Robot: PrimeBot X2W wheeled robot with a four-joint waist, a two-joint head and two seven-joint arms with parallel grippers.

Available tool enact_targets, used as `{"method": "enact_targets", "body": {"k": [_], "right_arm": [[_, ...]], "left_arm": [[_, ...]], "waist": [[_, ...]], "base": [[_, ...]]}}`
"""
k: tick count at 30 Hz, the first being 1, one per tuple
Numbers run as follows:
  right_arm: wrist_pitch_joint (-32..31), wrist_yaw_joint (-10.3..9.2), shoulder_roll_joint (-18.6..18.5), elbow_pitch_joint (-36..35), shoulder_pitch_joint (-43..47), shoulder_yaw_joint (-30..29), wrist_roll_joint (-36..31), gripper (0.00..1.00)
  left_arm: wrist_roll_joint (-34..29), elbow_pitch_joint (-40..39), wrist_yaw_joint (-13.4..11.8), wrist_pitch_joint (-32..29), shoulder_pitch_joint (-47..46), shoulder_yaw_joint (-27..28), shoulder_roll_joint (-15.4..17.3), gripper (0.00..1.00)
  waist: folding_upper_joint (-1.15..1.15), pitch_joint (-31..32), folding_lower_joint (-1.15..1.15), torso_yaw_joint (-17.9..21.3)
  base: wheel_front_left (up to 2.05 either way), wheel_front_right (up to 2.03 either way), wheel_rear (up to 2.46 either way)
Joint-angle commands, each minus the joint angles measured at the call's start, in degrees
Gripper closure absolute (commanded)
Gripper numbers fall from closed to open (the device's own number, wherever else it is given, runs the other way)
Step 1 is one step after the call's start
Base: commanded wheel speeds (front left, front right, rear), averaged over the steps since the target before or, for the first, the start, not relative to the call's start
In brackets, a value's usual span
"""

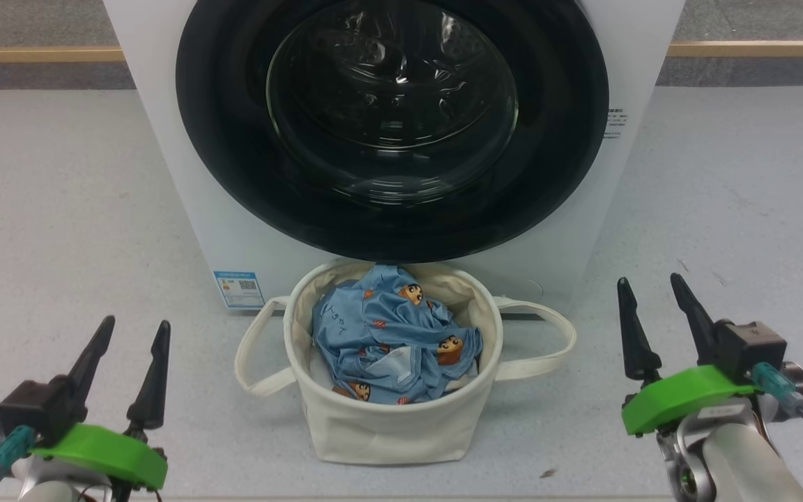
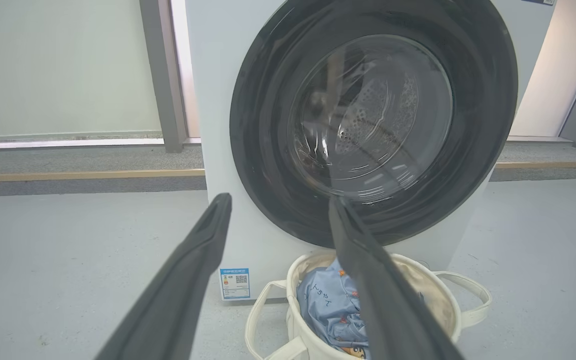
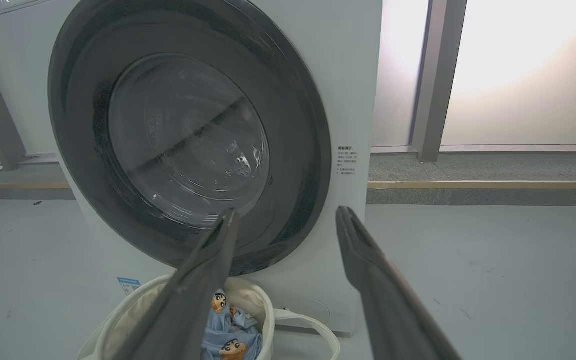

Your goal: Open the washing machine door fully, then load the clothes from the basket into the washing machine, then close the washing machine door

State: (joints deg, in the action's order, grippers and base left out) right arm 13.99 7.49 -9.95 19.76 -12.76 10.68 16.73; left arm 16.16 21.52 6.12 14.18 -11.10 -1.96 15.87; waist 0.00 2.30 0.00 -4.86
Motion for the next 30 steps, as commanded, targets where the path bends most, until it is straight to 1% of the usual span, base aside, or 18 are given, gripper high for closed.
{"method": "enact_targets", "body": {"k": [1, 12, 19, 30], "right_arm": [[1.0, 0.0, -1.1, -1.6, -3.1, 1.3, -1.5, 0.0], [1.0, 0.0, -0.7, -1.2, -2.0, -1.0, -1.7, 0.0], [1.0, 0.0, -0.5, -1.6, -1.8, -1.4, -1.6, 0.0], [1.0, 0.0, -0.2, -2.2, -2.4, -2.0, -1.3, 0.0]], "left_arm": [[-1.5, -1.5, 0.3, 0.8, -3.8, 2.0, 2.3, 0.0], [-1.5, -1.8, 0.2, 0.8, -3.2, 3.7, 1.7, 0.0], [1.1, 0.2, 0.5, 0.4, -3.2, 4.3, 0.9, 0.0], [1.8, 0.4, 0.7, 0.6, -3.8, 4.3, 1.9, 0.0]], "waist": [[0.0, 0.1, 0.0, 0.0], [0.0, 0.1, 0.0, 0.3], [0.0, 0.1, 0.0, 0.3], [0.0, -0.5, 0.0, 0.3]], "base": [[0.0, 0.0, 0.0], [0.0, 0.0, 0.0], [0.0, 0.0, 0.0], [0.0, 0.0, 0.0]]}}
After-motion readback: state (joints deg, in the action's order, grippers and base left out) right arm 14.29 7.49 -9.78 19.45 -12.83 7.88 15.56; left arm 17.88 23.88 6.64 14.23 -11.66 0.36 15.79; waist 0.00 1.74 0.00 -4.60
